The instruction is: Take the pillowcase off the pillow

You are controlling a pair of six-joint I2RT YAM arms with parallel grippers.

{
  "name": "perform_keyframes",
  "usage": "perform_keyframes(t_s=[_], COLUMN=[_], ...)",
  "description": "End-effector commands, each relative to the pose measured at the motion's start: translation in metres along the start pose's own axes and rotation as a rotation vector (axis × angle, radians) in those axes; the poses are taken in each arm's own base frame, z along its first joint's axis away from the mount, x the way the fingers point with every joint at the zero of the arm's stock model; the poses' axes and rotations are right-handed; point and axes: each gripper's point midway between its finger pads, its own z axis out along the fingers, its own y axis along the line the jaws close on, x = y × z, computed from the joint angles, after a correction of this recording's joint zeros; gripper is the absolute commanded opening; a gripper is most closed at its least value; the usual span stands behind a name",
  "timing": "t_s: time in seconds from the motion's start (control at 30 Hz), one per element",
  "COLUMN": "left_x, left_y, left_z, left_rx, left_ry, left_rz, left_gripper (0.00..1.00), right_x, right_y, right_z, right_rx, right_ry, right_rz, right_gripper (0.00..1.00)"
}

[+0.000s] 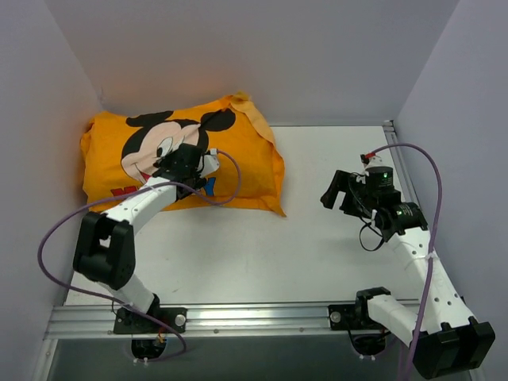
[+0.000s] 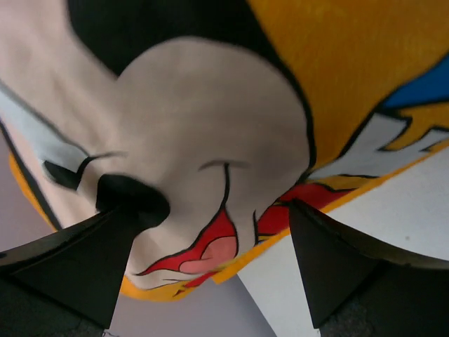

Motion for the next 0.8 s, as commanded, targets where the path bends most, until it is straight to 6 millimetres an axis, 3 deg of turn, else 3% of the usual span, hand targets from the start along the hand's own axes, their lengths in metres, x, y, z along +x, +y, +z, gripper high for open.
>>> perform_keyframes(t_s=[0.0,0.03,0.1,0.13,0.23,0.33,0.4,0.43,0.47,0.57,0.63,0.67,0.7,0.77], left_x=[-0.023,-0.024,-0.024,-0.025,-0.028,-0.031,-0.039,-0.033,-0.035,-0.025,-0.012,-0.006,0.0,0.008], left_y=[0.027,0.025,0.018,0.019,0.028,0.052,0.08,0.078,0.087,0.092,0.085,0.088,0.077,0.08], left_z=[0.02,0.025,0.033,0.034,0.027,-0.001,-0.039,-0.051,-0.076,-0.125,-0.146,-0.165,-0.174,-0.199], left_rx=[-0.14,-0.14,-0.121,-0.127,-0.157,-0.207,-0.227,-0.187,-0.182,-0.13,-0.081,-0.084,-0.031,-0.026], left_ry=[-0.022,-0.02,-0.009,-0.011,-0.034,-0.085,-0.172,-0.168,-0.231,-0.3,-0.304,-0.338,-0.345,-0.385], left_rz=[-0.018,-0.017,-0.007,-0.014,-0.037,-0.07,-0.124,-0.117,-0.16,-0.175,-0.156,-0.163,-0.141,-0.155], left_gripper=[0.98,0.73,0.45,0.03,0.02,0.02,0.02,0.02,0.02,0.02,0.02,0.02,0.02,0.02], right_x=[-0.009,-0.008,-0.009,-0.009,-0.012,-0.021,-0.027,-0.03,-0.037,-0.051,-0.058,-0.066,-0.07,-0.074], right_y=[0.007,0.007,0.007,0.008,0.013,0.021,0.028,0.032,0.039,0.054,0.065,0.075,0.082,0.105], right_z=[0.002,0.003,0.004,0.004,0.0,-0.008,-0.016,-0.022,-0.03,-0.051,-0.064,-0.075,-0.083,-0.098], right_rx=[-0.035,-0.036,-0.035,-0.039,-0.063,-0.09,-0.123,-0.141,-0.169,-0.228,-0.265,-0.294,-0.319,-0.385], right_ry=[-0.024,-0.021,-0.02,-0.018,-0.027,-0.05,-0.064,-0.079,-0.1,-0.157,-0.196,-0.226,-0.249,-0.286], right_rz=[0.008,0.008,0.002,0.001,-0.009,-0.021,-0.036,-0.055,-0.068,-0.124,-0.173,-0.2,-0.225,-0.309], right_gripper=[0.89,0.89,0.89,0.89,0.89,0.89,0.89,0.89,0.89,0.87,0.86,0.84,0.84,0.83])
